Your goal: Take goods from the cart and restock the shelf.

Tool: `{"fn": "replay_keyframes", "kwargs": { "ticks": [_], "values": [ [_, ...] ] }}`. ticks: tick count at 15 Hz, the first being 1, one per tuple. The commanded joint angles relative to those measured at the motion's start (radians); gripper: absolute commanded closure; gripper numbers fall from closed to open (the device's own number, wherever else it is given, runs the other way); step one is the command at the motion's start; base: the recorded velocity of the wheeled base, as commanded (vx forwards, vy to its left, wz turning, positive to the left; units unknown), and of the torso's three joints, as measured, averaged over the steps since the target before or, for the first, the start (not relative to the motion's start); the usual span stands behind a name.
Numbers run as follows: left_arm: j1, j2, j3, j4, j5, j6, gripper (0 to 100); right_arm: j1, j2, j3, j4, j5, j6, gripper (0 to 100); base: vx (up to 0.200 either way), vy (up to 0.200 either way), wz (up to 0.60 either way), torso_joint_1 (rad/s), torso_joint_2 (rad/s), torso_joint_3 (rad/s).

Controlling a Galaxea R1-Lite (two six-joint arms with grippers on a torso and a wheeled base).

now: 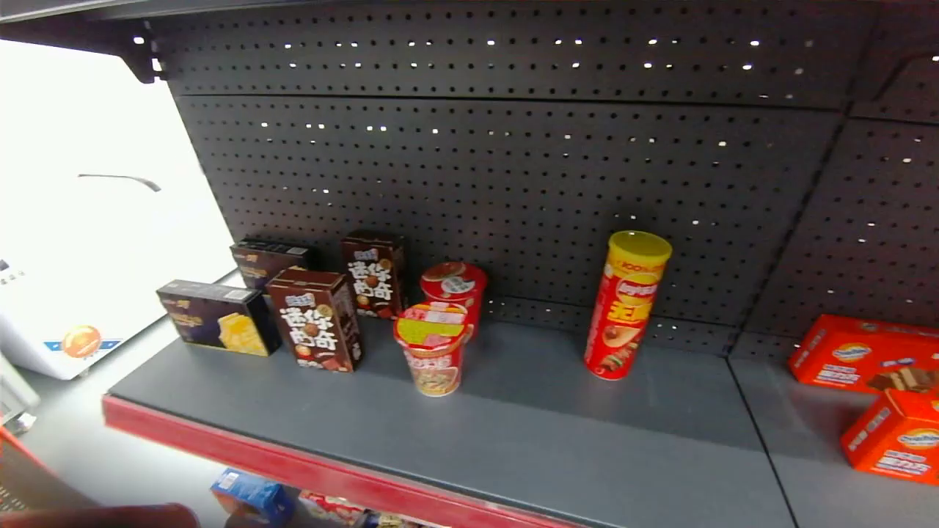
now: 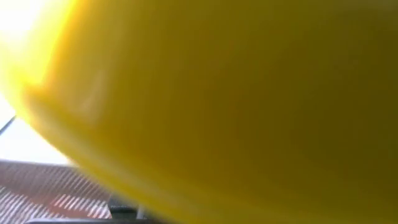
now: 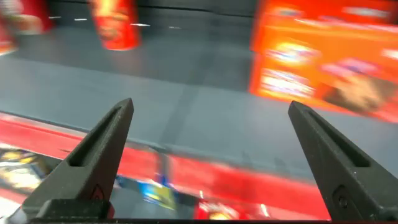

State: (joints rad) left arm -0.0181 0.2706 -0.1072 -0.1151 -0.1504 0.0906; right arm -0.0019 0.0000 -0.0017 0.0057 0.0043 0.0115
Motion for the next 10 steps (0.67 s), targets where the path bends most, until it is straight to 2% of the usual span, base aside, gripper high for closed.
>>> {"fn": "replay_keyframes", "kwargs": {
  "ticks": [1, 3, 10],
  "values": [
    [0.000, 0.004, 0.000, 0.000, 0.000, 0.000, 100, 0.000, 0.000, 0.000, -0.001, 0.000, 0.001, 0, 0.000, 0.000, -0.60, 0.002, 0.00, -0.002],
    [0.000, 0.004, 0.001, 0.000, 0.000, 0.000, 100, 0.000, 0.000, 0.000, 0.000, 0.000, -0.001, 0, 0.000, 0.000, -0.60, 0.002, 0.00, 0.000],
    [-0.002, -0.030, -0.002, 0.000, -0.001, -0.005, 100, 0.000, 0.000, 0.000, 0.000, 0.000, -0.001, 0, 0.000, 0.000, 0.00, 0.000, 0.00, 0.000]
  ]
}}
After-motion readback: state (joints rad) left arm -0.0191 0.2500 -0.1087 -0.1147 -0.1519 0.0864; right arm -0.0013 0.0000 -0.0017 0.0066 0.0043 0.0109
